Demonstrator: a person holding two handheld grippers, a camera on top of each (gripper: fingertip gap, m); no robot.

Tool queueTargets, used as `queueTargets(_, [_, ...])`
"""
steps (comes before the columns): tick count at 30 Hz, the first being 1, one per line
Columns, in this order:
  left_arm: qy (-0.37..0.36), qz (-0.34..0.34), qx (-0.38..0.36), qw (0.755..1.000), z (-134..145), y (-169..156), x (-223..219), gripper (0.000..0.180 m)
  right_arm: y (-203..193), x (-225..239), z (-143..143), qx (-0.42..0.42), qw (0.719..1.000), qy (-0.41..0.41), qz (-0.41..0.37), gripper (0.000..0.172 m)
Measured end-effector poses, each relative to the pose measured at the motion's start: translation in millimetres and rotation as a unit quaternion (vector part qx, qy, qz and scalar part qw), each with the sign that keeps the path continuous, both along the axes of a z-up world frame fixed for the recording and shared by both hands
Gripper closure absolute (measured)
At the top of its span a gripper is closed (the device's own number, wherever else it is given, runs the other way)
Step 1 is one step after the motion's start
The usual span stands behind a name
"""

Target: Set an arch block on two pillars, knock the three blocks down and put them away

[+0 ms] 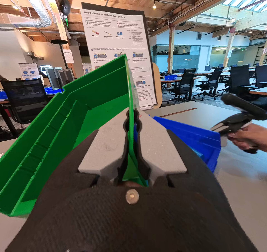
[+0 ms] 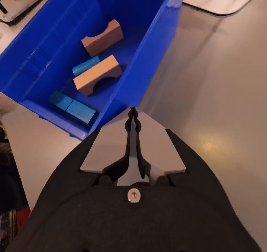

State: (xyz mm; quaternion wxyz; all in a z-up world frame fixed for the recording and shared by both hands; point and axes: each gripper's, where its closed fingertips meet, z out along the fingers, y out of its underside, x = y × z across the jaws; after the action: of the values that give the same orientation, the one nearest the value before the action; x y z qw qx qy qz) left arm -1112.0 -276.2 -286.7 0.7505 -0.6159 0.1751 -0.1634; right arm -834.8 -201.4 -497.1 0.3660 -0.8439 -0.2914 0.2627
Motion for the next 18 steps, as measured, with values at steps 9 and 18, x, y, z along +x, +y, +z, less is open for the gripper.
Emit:
queueTargets(9, [0.008,-0.017,0.009,1.000,1,-7,15,0.178,43,-97,-31,0.017,0.994,-0.106,-0.002,0.172])
queueTargets(18, [0.030,-0.067,0.043,0.996,10,-37,56,0.178,71,-156,-12,0.034,0.999,-0.005,-0.019,0.172])
